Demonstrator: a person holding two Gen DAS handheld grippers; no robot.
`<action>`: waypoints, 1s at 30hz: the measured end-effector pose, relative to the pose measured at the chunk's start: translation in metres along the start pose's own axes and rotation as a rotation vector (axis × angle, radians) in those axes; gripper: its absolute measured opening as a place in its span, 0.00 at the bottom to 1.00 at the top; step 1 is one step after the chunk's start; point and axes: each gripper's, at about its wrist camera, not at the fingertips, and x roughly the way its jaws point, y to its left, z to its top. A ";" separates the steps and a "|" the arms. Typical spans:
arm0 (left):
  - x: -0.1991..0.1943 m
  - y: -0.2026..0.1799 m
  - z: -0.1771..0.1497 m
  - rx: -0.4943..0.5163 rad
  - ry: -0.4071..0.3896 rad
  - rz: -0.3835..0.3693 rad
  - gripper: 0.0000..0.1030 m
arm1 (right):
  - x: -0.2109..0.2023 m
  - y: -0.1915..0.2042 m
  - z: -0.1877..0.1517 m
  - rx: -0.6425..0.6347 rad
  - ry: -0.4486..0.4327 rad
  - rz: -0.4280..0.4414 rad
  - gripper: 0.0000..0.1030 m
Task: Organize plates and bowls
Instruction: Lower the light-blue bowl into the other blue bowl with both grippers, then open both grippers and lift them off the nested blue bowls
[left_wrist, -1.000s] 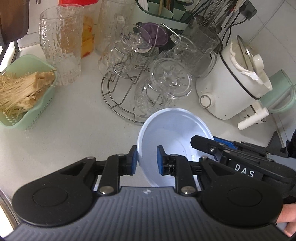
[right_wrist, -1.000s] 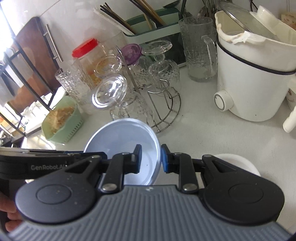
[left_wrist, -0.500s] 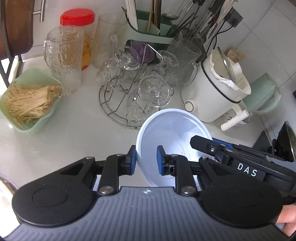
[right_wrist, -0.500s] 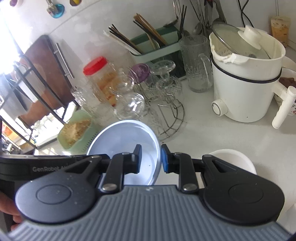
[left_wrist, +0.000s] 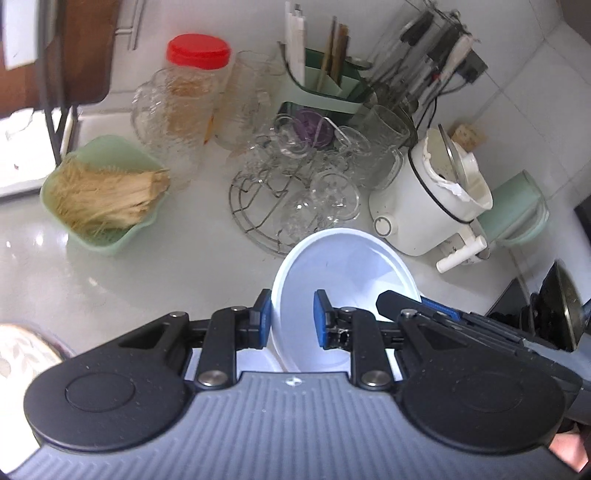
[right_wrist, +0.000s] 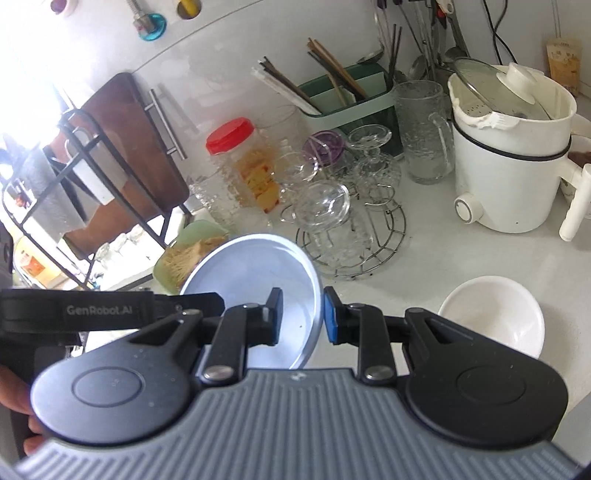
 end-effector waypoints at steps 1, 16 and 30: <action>-0.001 0.005 -0.003 -0.013 0.006 -0.005 0.25 | 0.001 0.002 -0.002 -0.004 0.004 -0.001 0.26; 0.006 0.071 -0.049 -0.103 0.078 0.077 0.25 | 0.047 0.037 -0.044 -0.051 0.187 0.014 0.26; 0.014 0.080 -0.057 -0.096 0.110 0.086 0.30 | 0.053 0.036 -0.058 -0.030 0.224 -0.007 0.26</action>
